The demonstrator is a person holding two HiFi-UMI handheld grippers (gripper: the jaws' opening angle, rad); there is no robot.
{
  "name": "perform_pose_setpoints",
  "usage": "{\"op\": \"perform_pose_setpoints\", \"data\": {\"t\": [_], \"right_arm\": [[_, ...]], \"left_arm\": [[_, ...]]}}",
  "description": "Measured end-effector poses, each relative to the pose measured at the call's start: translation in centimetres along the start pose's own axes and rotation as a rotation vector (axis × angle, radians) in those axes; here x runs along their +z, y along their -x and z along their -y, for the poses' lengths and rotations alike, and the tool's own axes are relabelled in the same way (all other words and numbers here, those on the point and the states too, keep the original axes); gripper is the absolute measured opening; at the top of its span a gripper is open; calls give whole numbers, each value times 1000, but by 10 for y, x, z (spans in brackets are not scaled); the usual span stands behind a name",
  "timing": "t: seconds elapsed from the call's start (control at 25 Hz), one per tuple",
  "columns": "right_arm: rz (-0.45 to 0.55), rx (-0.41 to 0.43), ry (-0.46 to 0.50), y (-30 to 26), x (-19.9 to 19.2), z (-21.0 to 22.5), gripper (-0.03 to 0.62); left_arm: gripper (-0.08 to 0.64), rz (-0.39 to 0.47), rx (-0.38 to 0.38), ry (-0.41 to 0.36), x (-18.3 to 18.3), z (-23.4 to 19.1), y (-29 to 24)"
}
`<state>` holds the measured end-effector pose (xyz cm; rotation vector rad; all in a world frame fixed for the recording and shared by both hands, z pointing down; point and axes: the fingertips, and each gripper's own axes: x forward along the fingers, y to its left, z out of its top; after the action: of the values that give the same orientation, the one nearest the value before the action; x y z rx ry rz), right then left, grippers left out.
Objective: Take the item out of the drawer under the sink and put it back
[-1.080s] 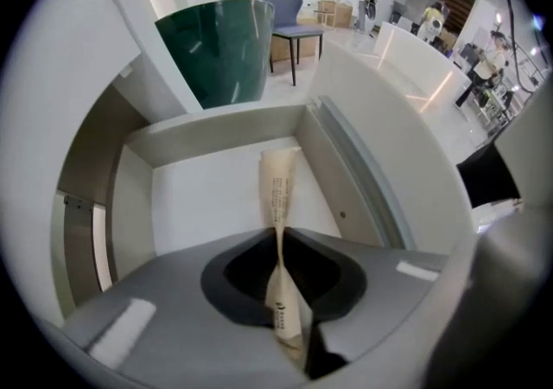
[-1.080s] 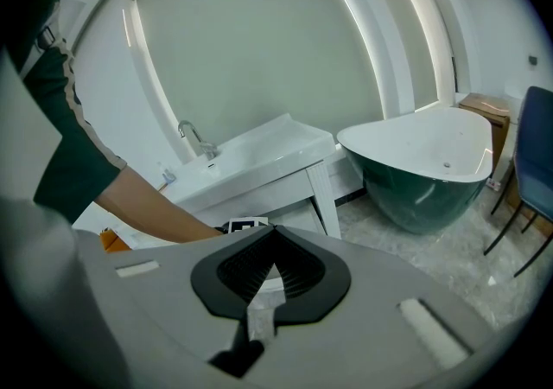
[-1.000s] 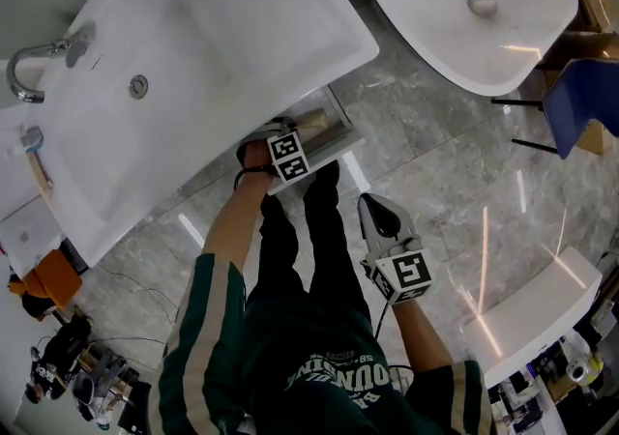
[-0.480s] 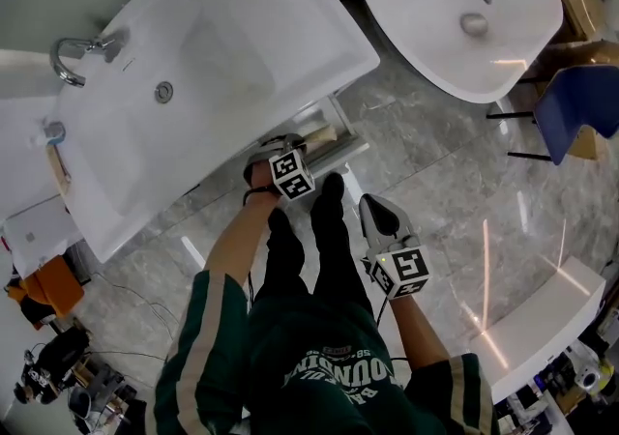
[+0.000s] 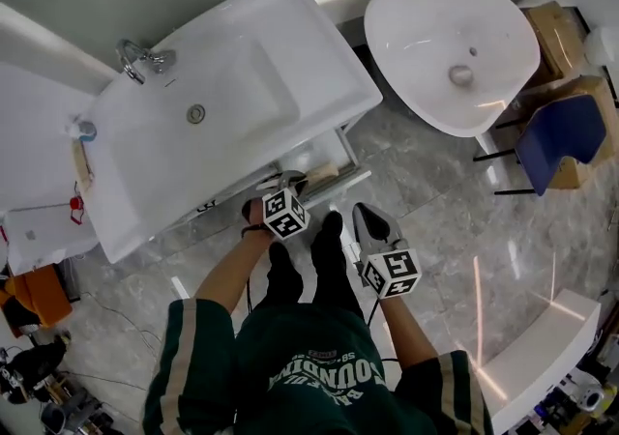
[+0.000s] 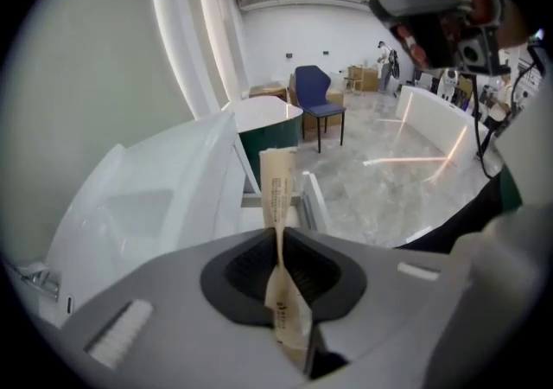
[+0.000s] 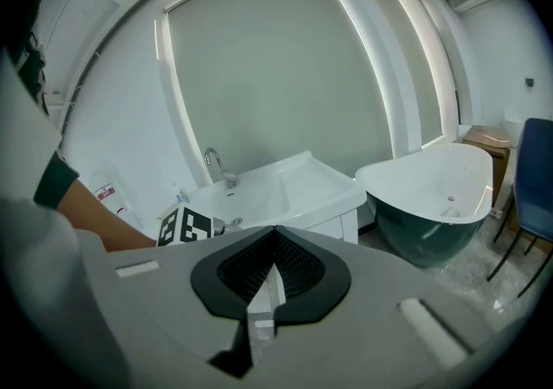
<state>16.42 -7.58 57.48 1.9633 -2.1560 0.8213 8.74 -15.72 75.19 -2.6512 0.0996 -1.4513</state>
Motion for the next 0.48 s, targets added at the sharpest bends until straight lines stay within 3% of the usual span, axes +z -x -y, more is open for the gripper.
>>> {"op": "perform_pose_setpoints", "data": {"t": [0.48], "right_arm": [[142, 39, 72, 14, 74, -76, 2]], "left_arm": [[50, 281, 177, 162, 28, -41, 172]]}}
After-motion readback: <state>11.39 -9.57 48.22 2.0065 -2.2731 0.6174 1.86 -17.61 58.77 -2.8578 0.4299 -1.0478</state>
